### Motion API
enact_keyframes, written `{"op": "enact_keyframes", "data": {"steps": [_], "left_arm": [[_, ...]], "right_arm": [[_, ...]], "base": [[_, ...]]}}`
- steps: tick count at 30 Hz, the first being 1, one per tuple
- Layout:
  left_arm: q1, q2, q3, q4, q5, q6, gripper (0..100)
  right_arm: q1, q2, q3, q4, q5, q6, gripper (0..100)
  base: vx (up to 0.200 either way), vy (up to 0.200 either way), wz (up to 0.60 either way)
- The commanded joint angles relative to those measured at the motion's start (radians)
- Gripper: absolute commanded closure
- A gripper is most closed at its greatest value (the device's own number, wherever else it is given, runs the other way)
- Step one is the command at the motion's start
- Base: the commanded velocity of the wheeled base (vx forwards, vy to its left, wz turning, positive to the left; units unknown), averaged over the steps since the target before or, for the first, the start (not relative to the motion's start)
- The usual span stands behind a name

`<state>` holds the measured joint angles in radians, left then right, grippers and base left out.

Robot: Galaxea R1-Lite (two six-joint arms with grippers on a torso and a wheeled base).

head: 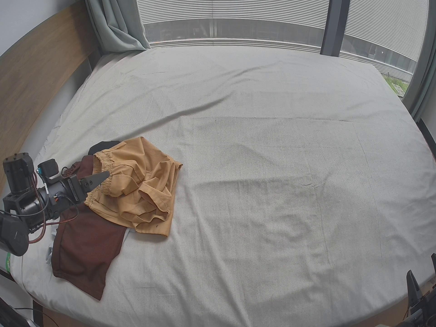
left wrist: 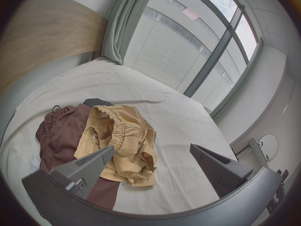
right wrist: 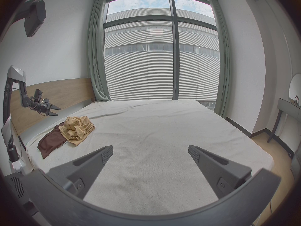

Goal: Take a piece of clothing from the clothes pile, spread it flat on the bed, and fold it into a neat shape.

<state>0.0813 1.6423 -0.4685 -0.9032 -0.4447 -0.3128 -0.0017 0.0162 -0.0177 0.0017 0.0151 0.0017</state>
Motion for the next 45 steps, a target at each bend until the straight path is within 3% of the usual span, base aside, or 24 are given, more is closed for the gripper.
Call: {"op": "enact_keyframes", "data": {"steps": [1,13,18,26,45], "left_arm": [[0.005,0.094,-0.045,-0.003,0.000,-0.002,0],[0.029,0.243,-0.191,0.001,-0.003,0.000,0],[0.035,0.286,-0.249,0.003,-0.065,-0.003,0],[0.040,0.353,-0.326,0.006,-0.095,-0.002,0],[0.015,0.429,-0.375,0.006,-0.134,-0.002,0]], "right_arm": [[0.000,-0.005,0.018,0.000,0.000,0.000,0],[-0.001,-0.005,0.018,0.000,0.000,0.000,0],[-0.001,-0.005,0.018,0.000,0.000,0.000,0],[-0.001,-0.004,0.018,0.000,0.000,0.000,0],[-0.001,-0.005,0.018,0.000,0.000,0.000,0]], "base": [[0.000,0.000,0.00],[0.000,0.000,0.00],[0.000,0.000,0.00],[0.000,0.000,0.00],[0.000,0.000,0.00]]}}
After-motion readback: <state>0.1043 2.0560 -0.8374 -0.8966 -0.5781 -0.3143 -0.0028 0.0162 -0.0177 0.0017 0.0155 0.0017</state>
